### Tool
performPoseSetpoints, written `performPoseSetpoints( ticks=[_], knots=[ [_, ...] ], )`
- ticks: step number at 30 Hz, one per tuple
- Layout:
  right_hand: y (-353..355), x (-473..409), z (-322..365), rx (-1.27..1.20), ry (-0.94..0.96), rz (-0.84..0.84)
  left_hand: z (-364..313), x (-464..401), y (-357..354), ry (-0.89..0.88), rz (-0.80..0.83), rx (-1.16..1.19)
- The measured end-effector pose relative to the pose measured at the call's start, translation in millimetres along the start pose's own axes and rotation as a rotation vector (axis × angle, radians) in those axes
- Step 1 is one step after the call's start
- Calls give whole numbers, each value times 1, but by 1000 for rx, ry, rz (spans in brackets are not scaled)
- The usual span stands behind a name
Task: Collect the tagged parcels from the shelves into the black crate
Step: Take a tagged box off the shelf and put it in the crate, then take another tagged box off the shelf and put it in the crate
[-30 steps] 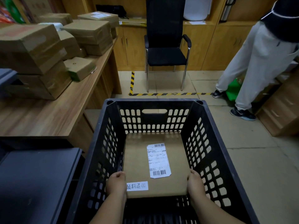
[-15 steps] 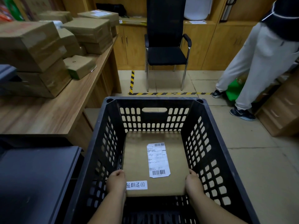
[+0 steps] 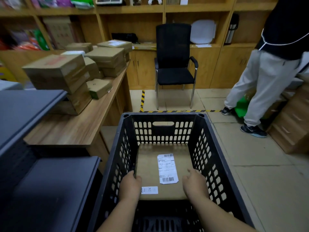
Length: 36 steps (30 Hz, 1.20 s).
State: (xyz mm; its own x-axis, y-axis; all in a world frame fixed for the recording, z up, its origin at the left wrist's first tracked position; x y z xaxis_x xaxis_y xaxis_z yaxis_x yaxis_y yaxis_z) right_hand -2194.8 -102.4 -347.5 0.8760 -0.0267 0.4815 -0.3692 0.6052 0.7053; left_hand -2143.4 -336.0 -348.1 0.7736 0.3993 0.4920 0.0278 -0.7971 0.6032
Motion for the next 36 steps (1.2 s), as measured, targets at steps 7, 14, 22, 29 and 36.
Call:
performPoseSetpoints(
  ticks=[7,14,22,29,36],
  knots=[
    [21,76,40,173,152,-89,-33,83,45,-240,-168,-403],
    [29,170,56,192,298,-181,-38,179,85,-365,-356,-640],
    [18,262,64,227,473,-189,-3,274,116,-338,-480,-688],
    [11,321,85,261,679,-154,31,348,143,-220,-605,-670],
    [3,386,82,376,959,-59,72,433,139,3,-722,-628]
  ],
)
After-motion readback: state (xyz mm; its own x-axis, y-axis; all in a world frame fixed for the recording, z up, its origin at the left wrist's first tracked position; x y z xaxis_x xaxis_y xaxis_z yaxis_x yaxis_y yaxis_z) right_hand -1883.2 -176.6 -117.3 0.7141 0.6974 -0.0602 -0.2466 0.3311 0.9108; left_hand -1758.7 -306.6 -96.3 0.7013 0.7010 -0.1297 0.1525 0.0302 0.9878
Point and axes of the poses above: each hand's wrist, its own x-axis away from the middle knuckle, its own y-axis out of the back of the hand, z = x × y, the point moved 6 cm from there along -x, towards the middle knuckle, and after that the axes turned 14 degrees about z, right-handed, at the moved point
